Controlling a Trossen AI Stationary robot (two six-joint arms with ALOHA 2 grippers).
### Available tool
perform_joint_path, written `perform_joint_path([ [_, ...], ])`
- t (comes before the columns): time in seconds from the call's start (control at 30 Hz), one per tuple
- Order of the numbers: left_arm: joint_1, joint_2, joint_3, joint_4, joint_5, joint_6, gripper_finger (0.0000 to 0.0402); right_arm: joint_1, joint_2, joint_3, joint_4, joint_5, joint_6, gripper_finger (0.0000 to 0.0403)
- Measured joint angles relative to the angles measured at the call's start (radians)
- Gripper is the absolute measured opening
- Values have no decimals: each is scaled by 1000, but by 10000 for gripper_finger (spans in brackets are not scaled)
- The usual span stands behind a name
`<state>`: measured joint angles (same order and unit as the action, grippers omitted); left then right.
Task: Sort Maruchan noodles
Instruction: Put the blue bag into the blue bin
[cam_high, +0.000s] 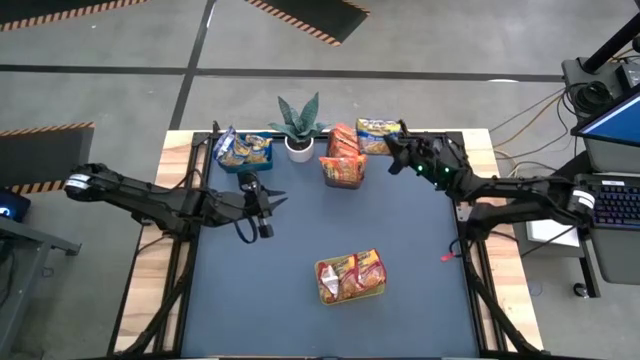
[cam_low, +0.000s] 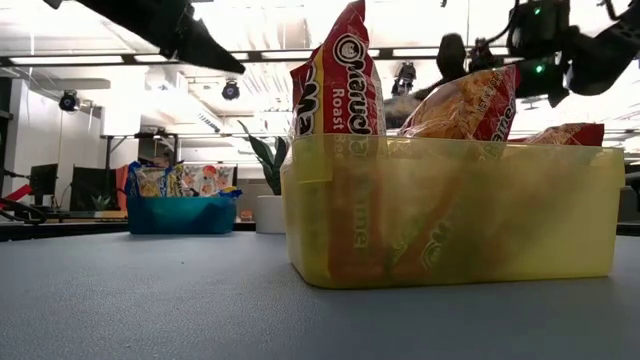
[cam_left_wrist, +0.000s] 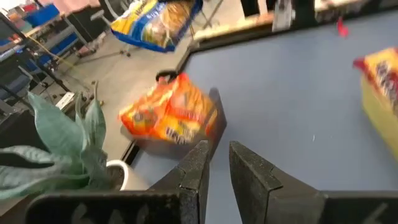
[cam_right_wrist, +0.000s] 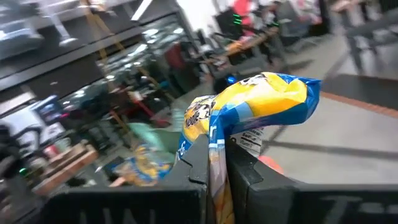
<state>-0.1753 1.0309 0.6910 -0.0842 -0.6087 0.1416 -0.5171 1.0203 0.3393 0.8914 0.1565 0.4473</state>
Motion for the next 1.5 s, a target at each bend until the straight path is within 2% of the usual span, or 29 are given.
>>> perform_joint_path([
  [0.07, 0, 1, 0, 43, 30, -1, 47, 40, -1, 0, 43, 0, -37, 9],
  [0.2, 6, -1, 0, 114, 211, 50, 66, 129, 12, 0, 119, 0, -158, 9],
  [0.27, 15, -1, 0, 161, 259, 65, 82, 178, 28, 0, 153, -2, -236, 9],
  [0.43, 30, 3, -1, 210, 260, 52, 132, 295, 68, 7, 219, -10, -421, 9],
  [0.57, 35, 11, -21, 290, 260, 51, 173, 367, 106, 63, 222, -11, -544, 9],
  [0.67, 46, 12, -68, 417, 260, 51, 200, 407, 143, 112, 222, -28, -616, 9],
  [0.83, 58, 15, -187, 690, 260, 13, 231, 450, 216, 203, 222, -117, -686, 9],
  [0.93, 58, 16, -255, 834, 273, -1, 236, 460, 276, 265, 222, -182, -704, 9],
  [1.1, 58, 17, -313, 984, 335, -27, 237, 467, 389, 370, 219, -225, -736, 9],
  [1.23, 58, 19, -314, 990, 334, -32, 237, 467, 471, 445, 211, -292, -746, 9],
  [1.5, 58, 29, -314, 986, 331, -46, 233, 467, 552, 525, 208, -297, -763, 9],
])
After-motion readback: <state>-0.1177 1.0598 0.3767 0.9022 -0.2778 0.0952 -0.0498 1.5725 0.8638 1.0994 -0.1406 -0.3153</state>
